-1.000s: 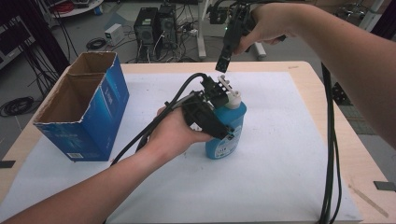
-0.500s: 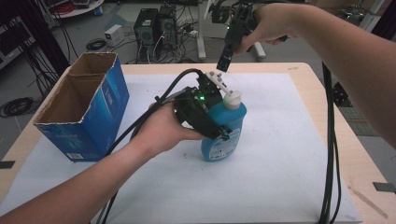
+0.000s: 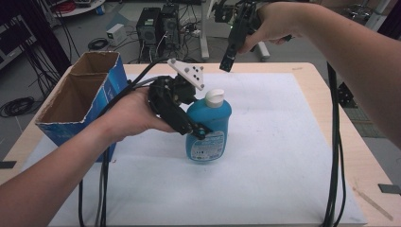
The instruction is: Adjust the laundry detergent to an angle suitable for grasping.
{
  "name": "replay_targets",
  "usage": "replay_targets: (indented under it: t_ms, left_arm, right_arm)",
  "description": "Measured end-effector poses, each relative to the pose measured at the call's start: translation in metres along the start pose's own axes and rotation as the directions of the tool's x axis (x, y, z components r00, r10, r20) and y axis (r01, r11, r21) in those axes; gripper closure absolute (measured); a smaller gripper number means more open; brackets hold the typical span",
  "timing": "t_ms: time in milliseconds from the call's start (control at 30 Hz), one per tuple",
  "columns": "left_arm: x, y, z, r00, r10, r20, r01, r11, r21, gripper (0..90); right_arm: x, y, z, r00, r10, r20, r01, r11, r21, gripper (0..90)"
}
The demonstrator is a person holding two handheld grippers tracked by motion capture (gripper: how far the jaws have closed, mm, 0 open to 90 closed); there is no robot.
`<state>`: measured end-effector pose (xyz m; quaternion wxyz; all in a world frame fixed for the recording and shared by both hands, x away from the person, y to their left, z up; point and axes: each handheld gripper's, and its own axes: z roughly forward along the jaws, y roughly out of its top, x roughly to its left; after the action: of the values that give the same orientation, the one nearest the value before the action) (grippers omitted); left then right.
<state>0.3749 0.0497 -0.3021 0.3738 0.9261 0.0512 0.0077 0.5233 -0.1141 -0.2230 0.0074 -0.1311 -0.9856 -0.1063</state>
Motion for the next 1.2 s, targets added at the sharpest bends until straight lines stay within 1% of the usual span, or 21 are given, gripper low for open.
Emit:
replay_targets:
  t_ms: [33, 100, 133, 267, 333, 400, 533, 567, 600, 767, 833, 867, 900, 933, 967, 1000, 1033, 1067, 1133, 1167, 1200]
  left_arm:
    - [0.002, -0.002, -0.001, 0.9998, 0.012, 0.018, -0.011, 0.9999, -0.006, 43.6]
    - [0.003, -0.005, 0.000, 0.9987, 0.035, 0.035, -0.035, 0.9994, -0.004, 43.7]
    - [0.004, -0.006, 0.001, 0.9973, 0.061, 0.042, -0.061, 0.9981, 0.001, 43.7]
    - [0.007, -0.011, 0.008, 0.9904, 0.123, 0.064, -0.123, 0.9924, -0.002, 43.7]
    - [0.009, -0.013, 0.012, 0.9913, 0.108, 0.076, -0.107, 0.9941, -0.016, 43.6]
    - [0.010, -0.015, 0.016, 0.9902, 0.113, 0.082, -0.112, 0.9935, -0.024, 43.6]
    - [0.010, -0.023, 0.023, 0.9909, 0.107, 0.082, -0.105, 0.9941, -0.025, 43.6]
    - [0.011, -0.025, 0.025, 0.9903, 0.110, 0.085, -0.107, 0.9935, -0.038, 43.6]
    - [0.011, -0.026, 0.025, 0.9909, 0.105, 0.084, -0.101, 0.9936, -0.052, 43.5]
    - [0.010, -0.030, 0.024, 0.9903, 0.109, 0.085, -0.106, 0.9933, -0.046, 43.1]
    - [0.010, -0.030, 0.023, 0.9925, 0.091, 0.081, -0.089, 0.9955, -0.033, 42.7]
    - [0.010, -0.030, 0.023, 0.9925, 0.091, 0.081, -0.089, 0.9955, -0.033, 42.3]
    - [0.010, -0.029, 0.022, 0.9943, 0.075, 0.075, -0.074, 0.9970, -0.024, 42.3]
    - [0.009, -0.029, 0.021, 0.9970, 0.053, 0.056, -0.053, 0.9985, -0.014, 37.6]
    - [0.009, -0.027, 0.019, 0.9995, 0.006, 0.032, -0.007, 0.9999, 0.013, 31.0]
    - [0.008, -0.027, 0.017, 0.9996, -0.007, 0.027, 0.006, 0.9996, 0.028, 28.7]
    - [0.006, -0.026, 0.013, 1.0000, -0.003, 0.010, 0.002, 0.9989, 0.046, 28.1]
    - [0.004, -0.026, 0.010, 0.9998, -0.008, -0.018, 0.009, 0.9979, 0.064, 25.7]
    - [0.001, -0.024, 0.001, 0.9986, -0.021, -0.048, 0.026, 0.9949, 0.098, 21.4]
    - [0.001, -0.024, 0.001, 0.9986, -0.021, -0.048, 0.026, 0.9949, 0.098, 19.5]
    - [-0.001, -0.022, -0.014, 0.9939, -0.059, -0.093, 0.072, 0.9868, 0.145, 18.9]
  right_arm:
    - [0.000, 0.000, 0.000, 1.0000, -0.001, 0.000, 0.001, 1.000, -0.001, 19.0]
    - [0.000, 0.000, 0.001, 1.0000, 0.000, 0.001, 0.000, 1.000, 0.001, 19.0]
    - [0.000, 0.000, 0.001, 1.0000, -0.001, 0.001, 0.001, 1.000, 0.001, 19.0]
    - [0.001, 0.000, 0.001, 1.0000, 0.001, 0.000, -0.001, 1.000, 0.000, 19.0]
    - [0.001, 0.000, 0.002, 1.0000, 0.002, 0.000, -0.002, 1.000, 0.006, 19.0]
    - [0.001, 0.000, 0.002, 1.0000, 0.000, -0.002, 0.000, 1.000, 0.007, 19.0]
    - [0.001, 0.001, 0.002, 1.0000, -0.003, -0.001, 0.003, 1.000, 0.007, 19.0]
    - [0.001, 0.001, 0.002, 1.0000, -0.002, -0.002, 0.002, 1.000, 0.007, 19.0]
    - [0.001, 0.000, 0.002, 1.0000, -0.002, -0.003, 0.002, 1.000, 0.007, 19.0]
    - [0.001, 0.000, 0.003, 1.0000, -0.004, -0.003, 0.004, 1.000, 0.004, 19.0]
    - [0.001, 0.000, 0.003, 1.0000, -0.006, -0.004, 0.006, 1.000, 0.005, 19.1]
    - [0.001, 0.001, 0.003, 1.0000, -0.005, -0.004, 0.005, 1.000, 0.006, 19.0]
    - [0.001, 0.001, 0.003, 1.0000, -0.005, -0.004, 0.005, 1.000, 0.006, 19.0]
    - [0.001, 0.001, 0.003, 1.0000, -0.009, -0.003, 0.009, 1.000, 0.004, 19.0]
    - [0.001, 0.001, 0.003, 1.0000, -0.009, -0.004, 0.009, 1.000, 0.004, 19.0]
    - [0.002, 0.002, 0.003, 0.9999, -0.010, -0.006, 0.010, 1.000, 0.004, 19.0]
    - [0.002, 0.002, 0.003, 0.9999, -0.012, -0.006, 0.012, 1.000, 0.004, 19.0]
    - [0.002, 0.002, 0.003, 0.9999, -0.013, -0.006, 0.013, 1.000, 0.002, 19.0]
    - [0.003, 0.003, 0.003, 0.9999, -0.013, -0.006, 0.013, 1.000, 0.000, 19.0]
    - [0.003, 0.003, 0.003, 0.9999, -0.013, -0.006, 0.013, 1.000, 0.000, 19.0]
    - [0.003, 0.003, 0.003, 0.9999, -0.016, -0.006, 0.016, 1.000, 0.002, 19.0]
